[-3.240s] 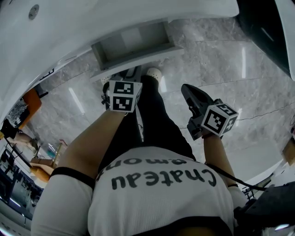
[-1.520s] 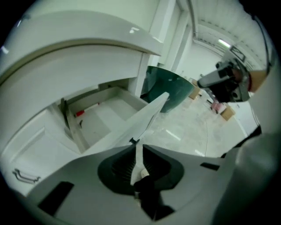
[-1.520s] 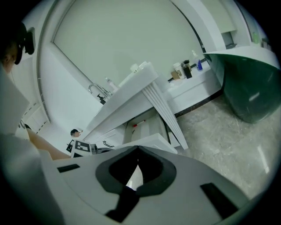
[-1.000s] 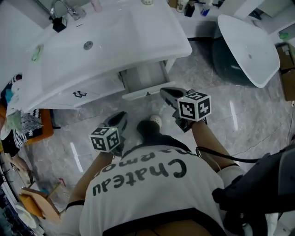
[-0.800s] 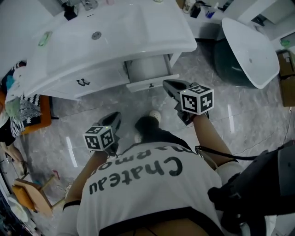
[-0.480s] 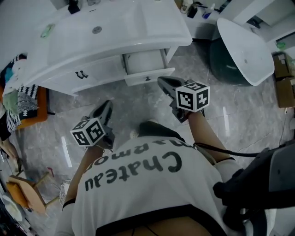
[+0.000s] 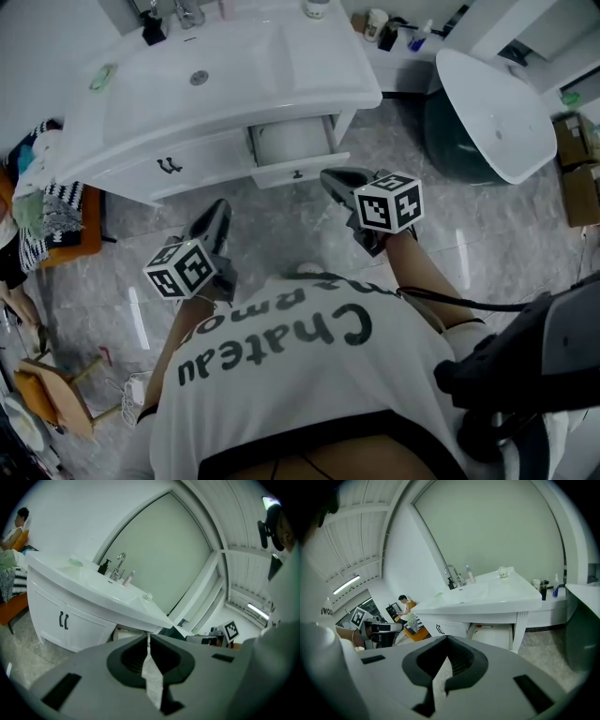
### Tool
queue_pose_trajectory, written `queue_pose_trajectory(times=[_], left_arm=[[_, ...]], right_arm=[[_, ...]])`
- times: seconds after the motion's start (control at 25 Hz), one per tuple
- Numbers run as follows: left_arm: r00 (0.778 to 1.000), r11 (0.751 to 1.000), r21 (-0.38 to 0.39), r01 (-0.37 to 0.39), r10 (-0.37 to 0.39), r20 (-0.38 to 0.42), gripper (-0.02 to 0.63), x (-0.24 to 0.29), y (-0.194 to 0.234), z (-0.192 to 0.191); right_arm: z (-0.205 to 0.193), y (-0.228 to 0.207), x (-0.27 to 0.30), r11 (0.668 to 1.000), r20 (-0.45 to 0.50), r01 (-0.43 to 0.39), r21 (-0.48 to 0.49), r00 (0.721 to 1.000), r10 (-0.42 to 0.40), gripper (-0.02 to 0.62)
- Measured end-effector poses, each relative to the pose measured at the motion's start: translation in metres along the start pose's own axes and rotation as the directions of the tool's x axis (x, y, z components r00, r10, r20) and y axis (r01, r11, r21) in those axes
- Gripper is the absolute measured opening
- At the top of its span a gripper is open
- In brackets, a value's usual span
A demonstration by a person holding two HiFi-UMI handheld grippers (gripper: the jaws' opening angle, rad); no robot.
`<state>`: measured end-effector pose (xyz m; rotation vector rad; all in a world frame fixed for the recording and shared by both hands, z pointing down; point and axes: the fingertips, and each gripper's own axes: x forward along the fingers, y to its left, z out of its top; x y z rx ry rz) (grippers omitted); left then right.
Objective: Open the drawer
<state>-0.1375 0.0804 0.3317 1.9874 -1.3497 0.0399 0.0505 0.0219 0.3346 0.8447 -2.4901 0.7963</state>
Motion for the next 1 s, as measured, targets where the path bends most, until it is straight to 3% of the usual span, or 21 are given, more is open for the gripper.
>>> queue_pose_trajectory(times=[1.0], left_arm=[[0.998,0.998,-0.02,-0.062,0.062,-0.029,0.023,0.009,-0.024,-0.035]], right_arm=[[-0.034,-0.031,-0.048,0.999,-0.046,0.034,0.0,0.998,-0.034,0.009]])
